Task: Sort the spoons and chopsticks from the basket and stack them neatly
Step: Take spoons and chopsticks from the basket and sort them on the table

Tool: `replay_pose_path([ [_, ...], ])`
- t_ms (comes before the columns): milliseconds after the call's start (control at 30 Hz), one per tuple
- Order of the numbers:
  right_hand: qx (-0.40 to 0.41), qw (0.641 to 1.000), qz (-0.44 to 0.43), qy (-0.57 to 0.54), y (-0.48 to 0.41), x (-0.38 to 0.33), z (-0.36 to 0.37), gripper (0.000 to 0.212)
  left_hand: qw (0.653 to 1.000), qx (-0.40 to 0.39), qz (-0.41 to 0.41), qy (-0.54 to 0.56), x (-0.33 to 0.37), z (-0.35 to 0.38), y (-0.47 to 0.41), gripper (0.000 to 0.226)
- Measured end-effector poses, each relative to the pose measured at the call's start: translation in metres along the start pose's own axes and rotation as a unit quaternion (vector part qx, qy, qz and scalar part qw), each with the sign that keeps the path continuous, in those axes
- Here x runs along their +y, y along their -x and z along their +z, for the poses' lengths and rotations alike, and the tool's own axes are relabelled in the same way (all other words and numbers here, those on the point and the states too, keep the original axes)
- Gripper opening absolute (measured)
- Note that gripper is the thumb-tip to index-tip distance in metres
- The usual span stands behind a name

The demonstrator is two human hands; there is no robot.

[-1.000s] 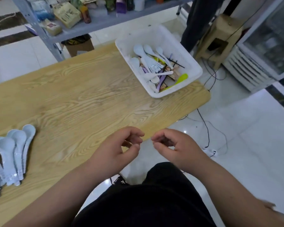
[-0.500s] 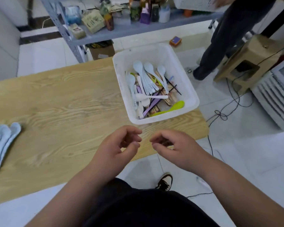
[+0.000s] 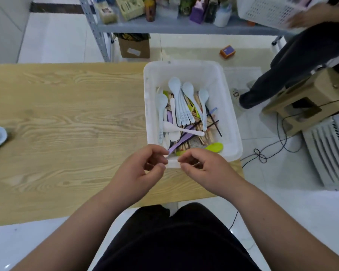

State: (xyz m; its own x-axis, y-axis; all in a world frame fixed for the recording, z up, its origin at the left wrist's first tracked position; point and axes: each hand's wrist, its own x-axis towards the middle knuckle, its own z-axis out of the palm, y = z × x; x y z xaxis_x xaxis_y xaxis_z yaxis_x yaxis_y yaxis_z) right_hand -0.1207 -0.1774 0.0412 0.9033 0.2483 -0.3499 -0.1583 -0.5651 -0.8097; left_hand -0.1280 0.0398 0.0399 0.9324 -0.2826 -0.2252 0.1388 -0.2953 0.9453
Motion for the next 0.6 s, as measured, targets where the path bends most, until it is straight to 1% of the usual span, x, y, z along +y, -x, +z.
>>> replay_pose_path([
  [100,-0.005,1.0,0.025,-0.004,-0.017,0.004,-0.008,0.009,1.0,-0.007,0.008,-0.017,0.014,0.001,-0.047,0.029],
  [200,0.018,0.999,0.046,-0.017,-0.036,0.013,-0.019,0.008,0.999,-0.009,-0.026,-0.029,0.016,0.006,-0.093,0.023],
  [300,0.044,0.997,0.066,-0.003,-0.058,0.027,-0.035,0.009,0.991,-0.014,-0.074,-0.112,0.005,0.012,-0.127,0.021],
  [367,0.063,0.995,0.072,0.027,-0.078,0.04,-0.049,0.008,0.98,-0.006,-0.101,-0.174,-0.002,0.02,-0.142,0.024],
  [400,0.072,0.994,0.075,0.044,-0.088,0.046,-0.056,0.01,0.972,-0.002,-0.111,-0.208,-0.005,0.024,-0.148,0.026],
  [433,0.081,0.992,0.08,0.056,-0.1,0.052,-0.064,0.018,0.961,-0.001,-0.123,-0.246,-0.007,0.028,-0.154,0.026],
  [467,0.087,0.99,0.087,0.062,-0.112,0.058,-0.072,0.028,0.948,-0.005,-0.136,-0.288,-0.008,0.032,-0.161,0.023],
  [533,0.091,0.987,0.103,0.087,-0.139,0.068,-0.088,0.044,0.914,-0.015,-0.177,-0.366,-0.005,0.037,-0.176,0.008],
  [567,0.087,0.983,0.113,0.118,-0.153,0.073,-0.094,0.048,0.894,-0.022,-0.194,-0.403,-0.004,0.04,-0.182,0.014],
  [600,0.077,0.976,0.127,0.16,-0.166,0.077,-0.099,0.051,0.873,-0.032,-0.209,-0.439,-0.003,0.043,-0.189,0.015],
])
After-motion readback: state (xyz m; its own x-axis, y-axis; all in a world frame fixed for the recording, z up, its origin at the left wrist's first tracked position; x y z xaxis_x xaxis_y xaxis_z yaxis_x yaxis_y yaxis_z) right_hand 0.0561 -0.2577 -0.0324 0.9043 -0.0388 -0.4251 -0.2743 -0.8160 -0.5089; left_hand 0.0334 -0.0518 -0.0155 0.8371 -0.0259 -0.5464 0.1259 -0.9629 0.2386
